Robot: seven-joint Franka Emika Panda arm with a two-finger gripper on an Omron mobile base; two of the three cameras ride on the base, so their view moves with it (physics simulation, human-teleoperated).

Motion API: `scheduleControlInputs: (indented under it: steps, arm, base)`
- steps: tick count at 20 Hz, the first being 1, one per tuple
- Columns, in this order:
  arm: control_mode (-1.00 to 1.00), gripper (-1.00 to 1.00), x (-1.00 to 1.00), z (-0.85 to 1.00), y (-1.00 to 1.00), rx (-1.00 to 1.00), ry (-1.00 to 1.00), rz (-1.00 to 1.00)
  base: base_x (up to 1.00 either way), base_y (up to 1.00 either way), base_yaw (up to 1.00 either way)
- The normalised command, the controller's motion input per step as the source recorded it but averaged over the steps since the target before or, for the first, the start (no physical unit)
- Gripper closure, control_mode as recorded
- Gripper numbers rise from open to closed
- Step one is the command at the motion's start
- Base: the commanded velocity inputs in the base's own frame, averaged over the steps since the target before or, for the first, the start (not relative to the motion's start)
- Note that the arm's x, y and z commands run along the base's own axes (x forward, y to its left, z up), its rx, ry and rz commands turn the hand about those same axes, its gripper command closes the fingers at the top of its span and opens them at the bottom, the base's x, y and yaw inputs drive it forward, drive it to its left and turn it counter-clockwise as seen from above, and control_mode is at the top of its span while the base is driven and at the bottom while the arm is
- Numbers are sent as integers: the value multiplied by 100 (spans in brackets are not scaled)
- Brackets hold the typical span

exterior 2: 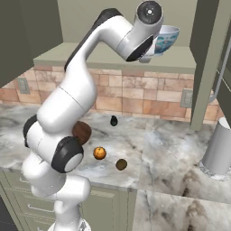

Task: Pick both bowls and place them on the counter. Then place the kiwi in one bowl and place the orange in the other bowl.

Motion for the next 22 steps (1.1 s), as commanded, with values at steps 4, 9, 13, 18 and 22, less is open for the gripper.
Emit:
scheduleControlInputs:
  steps: [4,9,13,18,22]
  arm:
    - [-100,-100,27,-8,-19,0,0,5]
    - [-100,-100,27,-2,-13,0,0,7]
    - [-100,-100,26,0,0,-1,0,8]
    - [-100,-100,22,0,0,-8,0,3]
    - [-100,-100,15,-7,0,-11,0,0]
  base:
    - [0,0,0]
    - [0,0,0]
    - [0,0,0]
    - [0,0,0]
    - [0,0,0]
